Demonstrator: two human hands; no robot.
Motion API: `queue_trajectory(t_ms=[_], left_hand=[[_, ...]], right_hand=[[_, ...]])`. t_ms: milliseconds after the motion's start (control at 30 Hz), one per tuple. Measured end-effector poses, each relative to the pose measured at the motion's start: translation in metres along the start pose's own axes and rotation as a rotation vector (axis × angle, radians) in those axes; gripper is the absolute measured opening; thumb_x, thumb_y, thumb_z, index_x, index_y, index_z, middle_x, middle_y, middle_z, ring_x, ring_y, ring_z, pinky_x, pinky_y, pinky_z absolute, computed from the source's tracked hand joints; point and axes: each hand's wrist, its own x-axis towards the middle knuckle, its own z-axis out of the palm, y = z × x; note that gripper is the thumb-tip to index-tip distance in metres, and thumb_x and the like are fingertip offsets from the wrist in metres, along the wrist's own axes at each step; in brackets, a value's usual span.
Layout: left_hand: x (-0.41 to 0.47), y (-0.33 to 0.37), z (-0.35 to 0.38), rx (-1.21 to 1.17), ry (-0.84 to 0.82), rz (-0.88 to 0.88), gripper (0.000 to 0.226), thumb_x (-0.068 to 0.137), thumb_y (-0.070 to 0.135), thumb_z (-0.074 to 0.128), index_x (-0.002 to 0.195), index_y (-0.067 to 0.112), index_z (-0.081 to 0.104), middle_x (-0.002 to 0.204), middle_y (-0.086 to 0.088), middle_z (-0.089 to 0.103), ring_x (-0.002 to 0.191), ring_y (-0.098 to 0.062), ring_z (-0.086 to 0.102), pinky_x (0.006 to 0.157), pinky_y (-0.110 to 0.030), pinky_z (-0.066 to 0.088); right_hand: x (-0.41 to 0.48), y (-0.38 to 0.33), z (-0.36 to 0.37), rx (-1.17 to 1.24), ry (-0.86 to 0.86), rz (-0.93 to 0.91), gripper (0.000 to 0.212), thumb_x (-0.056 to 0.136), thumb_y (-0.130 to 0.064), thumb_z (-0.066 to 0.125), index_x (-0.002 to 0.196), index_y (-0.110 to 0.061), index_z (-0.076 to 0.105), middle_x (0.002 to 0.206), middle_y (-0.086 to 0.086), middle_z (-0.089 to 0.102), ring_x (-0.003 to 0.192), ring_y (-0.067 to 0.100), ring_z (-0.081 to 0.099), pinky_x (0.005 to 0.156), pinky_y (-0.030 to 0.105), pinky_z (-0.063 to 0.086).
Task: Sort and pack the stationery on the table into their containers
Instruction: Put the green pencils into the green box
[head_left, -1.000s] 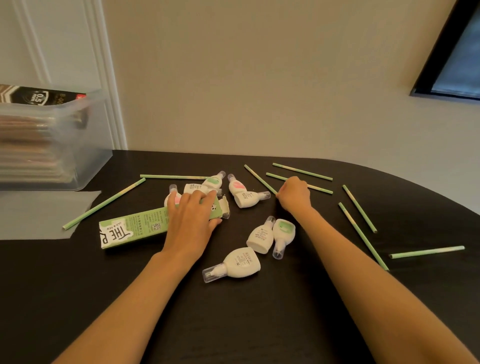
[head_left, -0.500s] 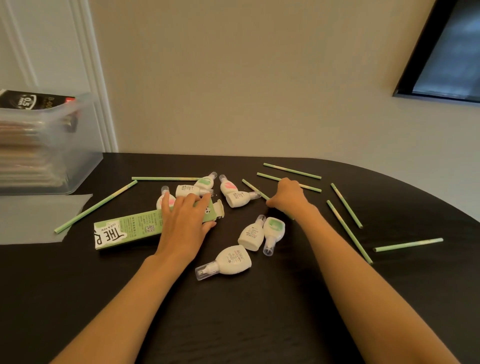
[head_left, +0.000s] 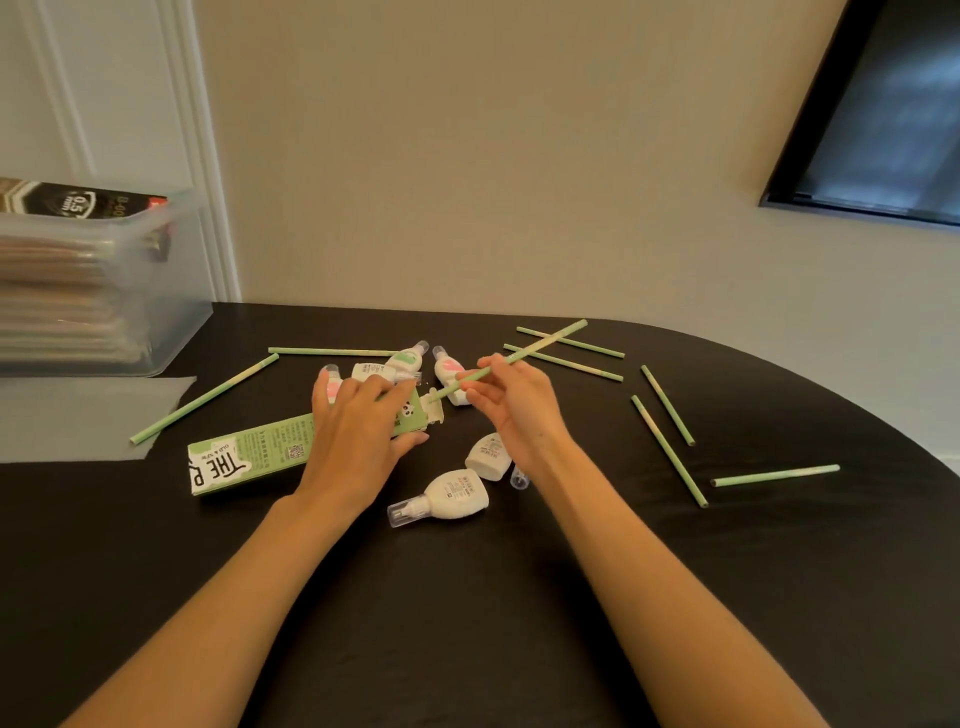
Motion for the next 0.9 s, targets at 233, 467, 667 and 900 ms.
queue_trajectory(t_ms=[233, 467, 667, 900], left_hand=[[-0.011, 0.000, -0.008, -0.123, 0.069, 0.007, 0.057, 0.085, 0.041, 0.061, 0.137, 0.022, 0.045, 0.130, -0.001, 0.051, 0.127, -0.020, 0.039, 0.115, -0.041, 0.002], [-0.010, -0.001, -0.009, -0.106, 0.064, -0.018, 0.061, 0.086, 0.043, 0.059, 0.140, 0.022, 0.040, 0.132, 0.000, 0.049, 0.127, -0.019, 0.038, 0.115, -0.040, 0.002], [-0.010, -0.001, -0.007, -0.076, 0.047, -0.017, 0.060, 0.087, 0.043, 0.058, 0.140, 0.023, 0.039, 0.136, 0.000, 0.047, 0.131, -0.019, 0.036, 0.116, -0.041, 0.003], [-0.009, -0.004, -0.005, -0.078, 0.072, -0.057, 0.060, 0.086, 0.041, 0.060, 0.139, 0.021, 0.041, 0.133, -0.002, 0.049, 0.127, -0.020, 0.039, 0.116, -0.041, 0.007]], right_hand=[[-0.013, 0.009, 0.023, -0.213, -0.139, 0.124, 0.019, 0.090, -0.011, 0.057, 0.105, -0.001, 0.063, 0.085, 0.008, 0.065, 0.075, 0.013, 0.060, 0.088, 0.032, 0.051], [-0.008, 0.008, 0.012, 0.002, 0.181, -0.069, 0.046, 0.089, -0.007, 0.058, 0.128, -0.023, 0.043, 0.115, 0.013, 0.062, 0.105, 0.019, 0.062, 0.065, 0.021, 0.050], [-0.016, 0.014, 0.016, -0.282, 0.005, -0.125, 0.027, 0.095, -0.016, 0.050, 0.123, -0.018, 0.051, 0.113, 0.006, 0.064, 0.098, 0.009, 0.060, 0.081, 0.021, 0.051], [-0.018, 0.022, 0.026, -0.415, -0.216, -0.065, 0.041, 0.100, -0.032, 0.032, 0.137, -0.018, 0.043, 0.140, 0.004, 0.044, 0.125, 0.013, 0.042, 0.107, 0.029, 0.033]])
